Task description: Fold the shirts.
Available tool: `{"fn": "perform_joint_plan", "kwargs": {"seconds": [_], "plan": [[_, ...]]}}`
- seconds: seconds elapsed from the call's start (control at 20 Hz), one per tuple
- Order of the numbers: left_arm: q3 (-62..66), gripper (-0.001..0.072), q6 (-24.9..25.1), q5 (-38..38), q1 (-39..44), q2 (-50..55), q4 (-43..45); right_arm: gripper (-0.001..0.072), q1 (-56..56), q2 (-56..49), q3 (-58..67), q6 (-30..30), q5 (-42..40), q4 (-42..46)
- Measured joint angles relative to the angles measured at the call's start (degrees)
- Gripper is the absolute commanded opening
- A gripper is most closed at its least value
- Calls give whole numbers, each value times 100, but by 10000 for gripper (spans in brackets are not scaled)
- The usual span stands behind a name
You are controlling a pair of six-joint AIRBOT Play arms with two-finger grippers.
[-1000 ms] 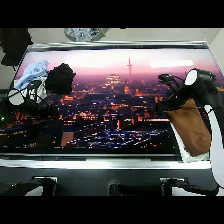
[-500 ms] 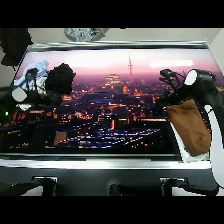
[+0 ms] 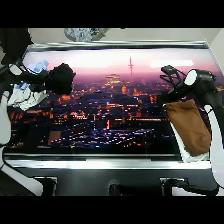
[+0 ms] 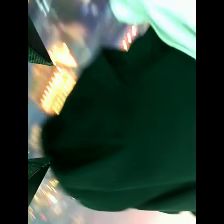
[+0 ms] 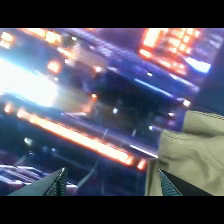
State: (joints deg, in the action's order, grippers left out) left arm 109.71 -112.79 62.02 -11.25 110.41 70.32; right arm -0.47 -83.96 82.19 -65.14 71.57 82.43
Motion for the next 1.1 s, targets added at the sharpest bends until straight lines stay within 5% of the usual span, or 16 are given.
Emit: {"fn": "perform_joint_plan", "kwargs": {"seconds": [0.25, 0.3, 0.35, 0.7, 0.9, 1.1], "plan": [[356, 682, 459, -643, -17, 925, -1434, 676, 0, 0, 0, -2, 24, -280], [382, 430, 540, -715, -4, 1058, -1611, 676, 0, 0, 0, -2, 31, -352], [400, 52, 599, -752, 4, 1178, -1727, 677, 0, 0, 0, -2, 46, -442], [522, 29, 1471, -564, 24, 957, -2422, 659, 0, 20, 15, 26, -83, -826], [579, 29, 2612, -251, 205, -542, -2686, 659, 0, 367, 273, 293, -146, -715], [525, 30, 3233, 236, 632, -2317, -2774, 659, 0, 1322, 529, 409, -31, -323]]}}
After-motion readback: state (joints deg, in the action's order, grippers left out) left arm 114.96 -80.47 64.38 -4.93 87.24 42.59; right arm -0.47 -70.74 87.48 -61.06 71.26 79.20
